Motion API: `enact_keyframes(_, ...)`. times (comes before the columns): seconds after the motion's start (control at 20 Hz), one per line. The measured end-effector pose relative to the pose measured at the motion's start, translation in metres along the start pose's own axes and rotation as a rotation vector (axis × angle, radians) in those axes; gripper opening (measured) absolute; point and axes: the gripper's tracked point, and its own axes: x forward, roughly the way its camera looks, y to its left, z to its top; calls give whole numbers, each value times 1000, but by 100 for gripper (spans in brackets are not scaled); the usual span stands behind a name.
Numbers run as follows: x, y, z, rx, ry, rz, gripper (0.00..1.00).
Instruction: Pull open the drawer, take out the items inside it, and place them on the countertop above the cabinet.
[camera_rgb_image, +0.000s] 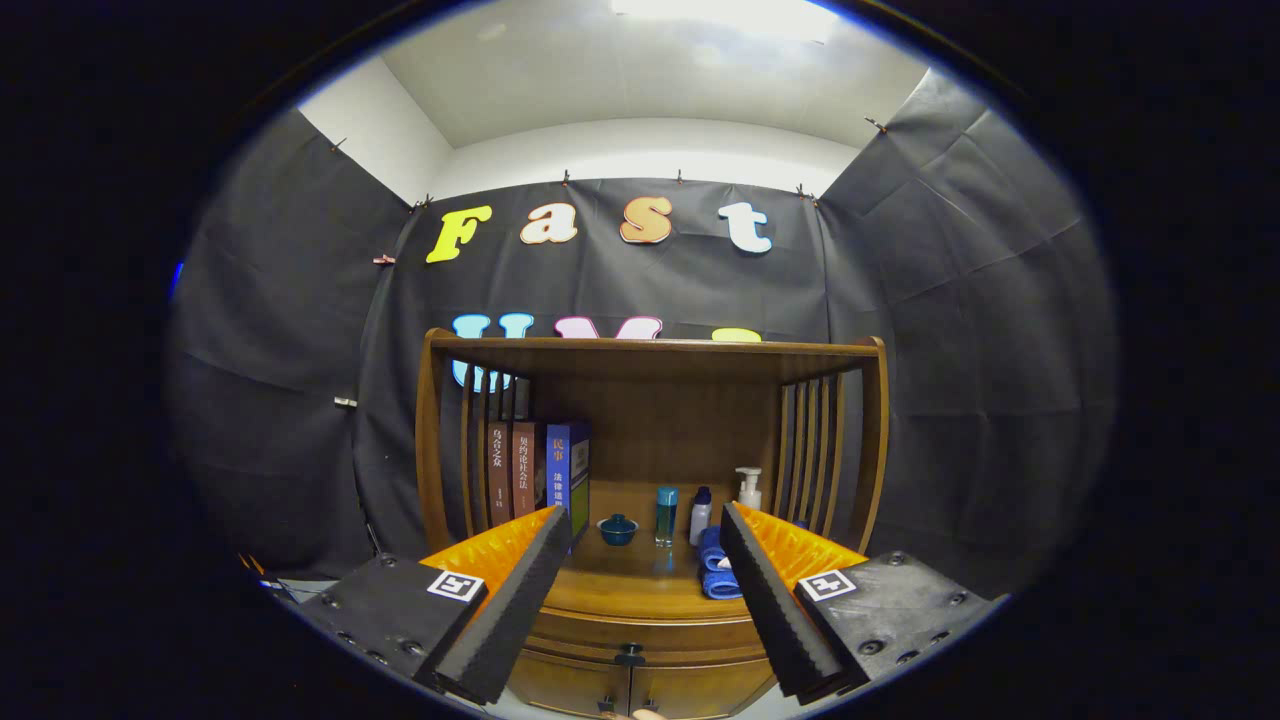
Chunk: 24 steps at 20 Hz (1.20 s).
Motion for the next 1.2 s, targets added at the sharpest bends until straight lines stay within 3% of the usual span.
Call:
enact_keyframes(0.55,8,2,-15,-11,20,5,98)
enact_keyframes(1.2,46,29,-153,-72,171,59,99)
